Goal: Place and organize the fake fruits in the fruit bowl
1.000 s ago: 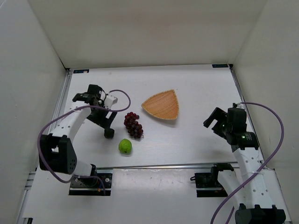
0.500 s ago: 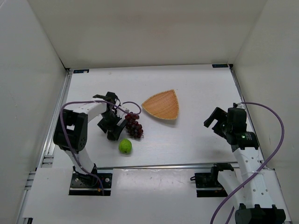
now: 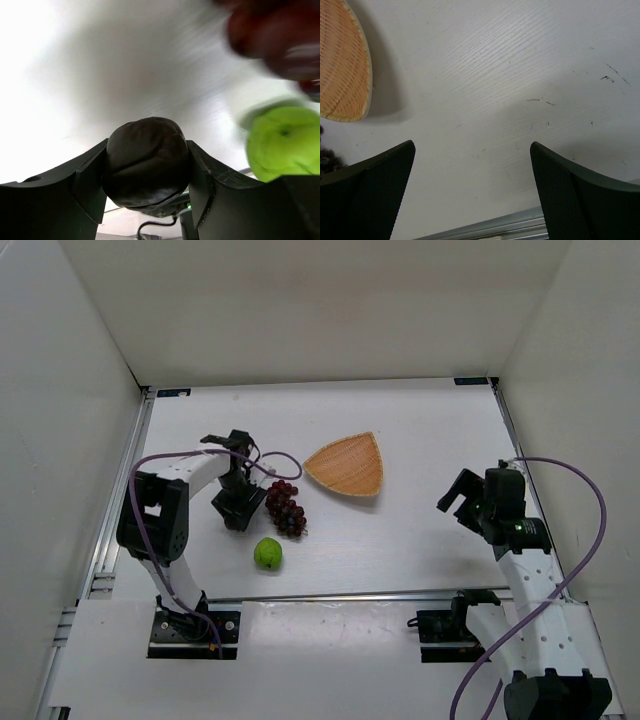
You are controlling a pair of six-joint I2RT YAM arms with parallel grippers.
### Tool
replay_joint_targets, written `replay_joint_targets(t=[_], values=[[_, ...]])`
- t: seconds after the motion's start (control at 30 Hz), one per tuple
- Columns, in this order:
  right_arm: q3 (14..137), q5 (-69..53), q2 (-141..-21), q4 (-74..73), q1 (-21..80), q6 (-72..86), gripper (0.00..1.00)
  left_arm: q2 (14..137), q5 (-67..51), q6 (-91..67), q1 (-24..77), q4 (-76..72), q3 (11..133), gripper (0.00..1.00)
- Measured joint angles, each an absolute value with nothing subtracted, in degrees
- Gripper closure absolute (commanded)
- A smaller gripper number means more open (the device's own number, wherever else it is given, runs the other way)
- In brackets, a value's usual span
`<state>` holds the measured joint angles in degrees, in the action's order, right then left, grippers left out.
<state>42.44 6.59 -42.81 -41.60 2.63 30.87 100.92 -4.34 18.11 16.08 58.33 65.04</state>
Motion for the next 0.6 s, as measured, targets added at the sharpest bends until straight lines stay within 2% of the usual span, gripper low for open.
replay_joint_targets(t=[0.17,0.2,0.33,0.47,0.57,0.6], values=[[42.44,6.22,-46.54,-39.64,2.63,30.85,0.00,100.53,-2.00,17.96,19.57,61.63,80.25,0.70],[42.44,6.04,-47.57,-39.03,2.63,30.83,0.00,100.53,-1.63,17.91,20.71,60.77,84.12,0.65],[42.41,5.61,-51.86,-37.06,2.70,30.83,0.00,101.93,-1.48,18.28,26.48,55.09,96.55,0.59],[42.44,5.34,-55.13,-35.22,3.46,30.79,0.00,112.77,-4.40,18.76,31.59,52.12,109.71,0.46],[42.63,5.41,-56.86,-34.41,5.82,29.65,0.00,124.68,-6.83,18.55,33.67,50.33,119.37,0.46],[42.74,5.56,-57.23,-34.22,6.87,29.15,0.00,128.25,-7.18,18.52,34.02,50.00,121.71,0.43]])
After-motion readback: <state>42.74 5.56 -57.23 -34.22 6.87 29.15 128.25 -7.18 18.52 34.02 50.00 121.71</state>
